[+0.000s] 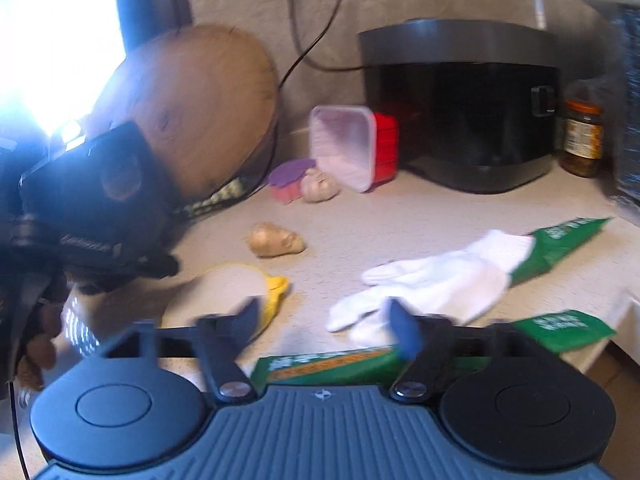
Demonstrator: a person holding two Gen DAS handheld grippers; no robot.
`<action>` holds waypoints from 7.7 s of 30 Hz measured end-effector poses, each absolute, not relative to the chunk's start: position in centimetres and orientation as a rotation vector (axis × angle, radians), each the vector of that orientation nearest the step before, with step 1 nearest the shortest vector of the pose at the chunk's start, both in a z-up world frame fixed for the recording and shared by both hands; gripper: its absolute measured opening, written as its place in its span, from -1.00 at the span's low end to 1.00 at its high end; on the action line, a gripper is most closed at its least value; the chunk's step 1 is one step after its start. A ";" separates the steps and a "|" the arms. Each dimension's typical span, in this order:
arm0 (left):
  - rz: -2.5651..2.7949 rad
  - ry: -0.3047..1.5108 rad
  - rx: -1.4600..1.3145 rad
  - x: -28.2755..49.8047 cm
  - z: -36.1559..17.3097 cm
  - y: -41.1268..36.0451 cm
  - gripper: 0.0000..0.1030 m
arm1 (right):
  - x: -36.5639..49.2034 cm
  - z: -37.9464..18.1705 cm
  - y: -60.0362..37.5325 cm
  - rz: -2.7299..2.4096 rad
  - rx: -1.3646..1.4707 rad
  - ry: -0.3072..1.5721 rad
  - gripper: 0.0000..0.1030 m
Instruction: Collect trash
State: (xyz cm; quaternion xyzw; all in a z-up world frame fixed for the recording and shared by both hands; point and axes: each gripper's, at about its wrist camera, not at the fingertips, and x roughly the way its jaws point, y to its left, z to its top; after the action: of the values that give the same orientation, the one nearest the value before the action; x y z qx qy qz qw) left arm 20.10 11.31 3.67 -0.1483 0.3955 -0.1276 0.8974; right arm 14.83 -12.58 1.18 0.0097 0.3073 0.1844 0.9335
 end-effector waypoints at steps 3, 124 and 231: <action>-0.235 0.849 -0.245 20.7 2.9 10.1 -0.48 | 16.6 0.4 -11.0 0.427 0.032 0.686 -0.26; -0.640 0.836 -0.395 15.9 5.9 4.7 -0.43 | 14.3 -2.7 -12.3 0.292 -0.100 0.606 0.08; -0.603 1.361 -0.233 7.9 -34.4 -26.4 -0.56 | -1.1 -21.2 -41.1 -0.173 0.230 0.890 0.18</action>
State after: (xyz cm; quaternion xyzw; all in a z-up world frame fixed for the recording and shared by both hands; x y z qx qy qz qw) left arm 7.86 -26.44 -34.39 -0.1059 0.6179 -0.2737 0.7295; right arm -1.09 -41.09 -21.24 0.1108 0.4288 -0.0832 0.8927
